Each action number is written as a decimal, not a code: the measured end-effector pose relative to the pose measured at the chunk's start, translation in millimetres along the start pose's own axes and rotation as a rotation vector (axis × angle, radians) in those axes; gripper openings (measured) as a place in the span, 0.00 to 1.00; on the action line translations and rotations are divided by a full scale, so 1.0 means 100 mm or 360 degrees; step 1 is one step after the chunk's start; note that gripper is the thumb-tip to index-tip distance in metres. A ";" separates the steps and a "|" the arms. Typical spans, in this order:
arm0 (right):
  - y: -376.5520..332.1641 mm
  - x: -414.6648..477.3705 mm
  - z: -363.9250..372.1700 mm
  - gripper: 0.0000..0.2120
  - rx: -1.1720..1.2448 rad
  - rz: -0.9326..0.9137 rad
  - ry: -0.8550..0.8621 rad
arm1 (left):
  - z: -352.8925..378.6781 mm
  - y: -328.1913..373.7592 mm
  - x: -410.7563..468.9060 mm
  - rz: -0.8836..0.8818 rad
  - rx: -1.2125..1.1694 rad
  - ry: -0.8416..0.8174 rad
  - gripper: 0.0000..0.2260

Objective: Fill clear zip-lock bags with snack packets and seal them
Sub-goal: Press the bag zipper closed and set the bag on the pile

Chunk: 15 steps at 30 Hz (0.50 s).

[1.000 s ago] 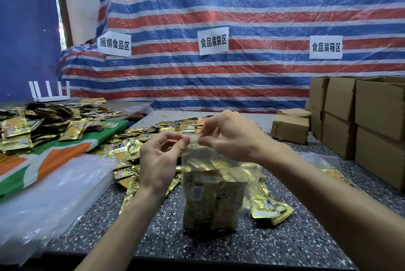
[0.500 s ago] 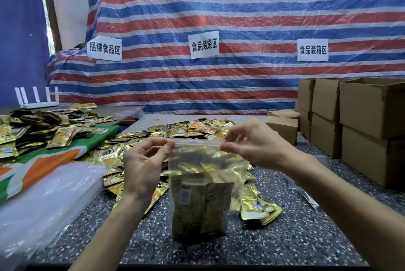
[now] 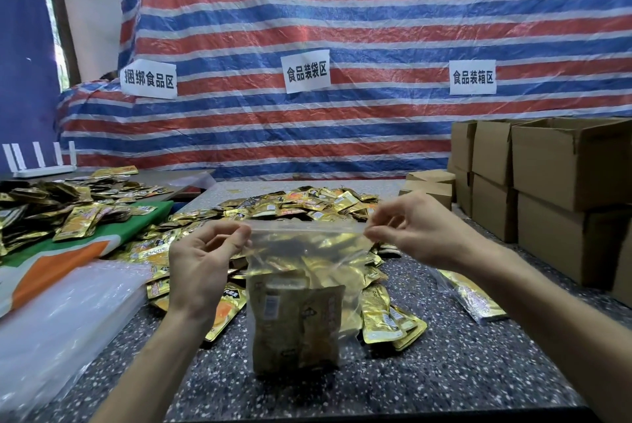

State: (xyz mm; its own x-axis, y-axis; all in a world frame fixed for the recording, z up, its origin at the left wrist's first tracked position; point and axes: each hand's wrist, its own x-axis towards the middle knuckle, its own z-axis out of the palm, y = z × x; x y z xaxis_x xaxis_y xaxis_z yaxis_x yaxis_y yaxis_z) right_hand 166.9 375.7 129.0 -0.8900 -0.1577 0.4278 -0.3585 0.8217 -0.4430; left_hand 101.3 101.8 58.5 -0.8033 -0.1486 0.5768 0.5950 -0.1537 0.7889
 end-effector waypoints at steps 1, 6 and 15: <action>0.00 -0.01 0.00 0.04 -0.0011 0.0000 0.0015 | 0.01 0.00 0.00 -0.0006 0.0003 -0.0007 0.03; -0.02 -0.04 0.06 0.05 -0.0105 -0.0056 0.0226 | 0.07 -0.02 0.03 0.0004 0.0062 -0.0045 0.07; 0.09 -0.22 0.42 0.31 0.0942 0.0273 -0.0165 | 0.36 -0.05 -0.07 -0.0014 -0.0026 -0.0091 0.06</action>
State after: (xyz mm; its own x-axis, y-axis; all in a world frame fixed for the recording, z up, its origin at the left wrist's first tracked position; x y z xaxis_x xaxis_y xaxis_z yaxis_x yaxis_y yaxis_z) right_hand 171.5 363.4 83.1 -0.9608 -0.1271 0.2463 -0.2769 0.4019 -0.8728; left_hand 103.0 139.2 58.1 -0.8084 -0.0912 0.5815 0.5880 -0.1708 0.7907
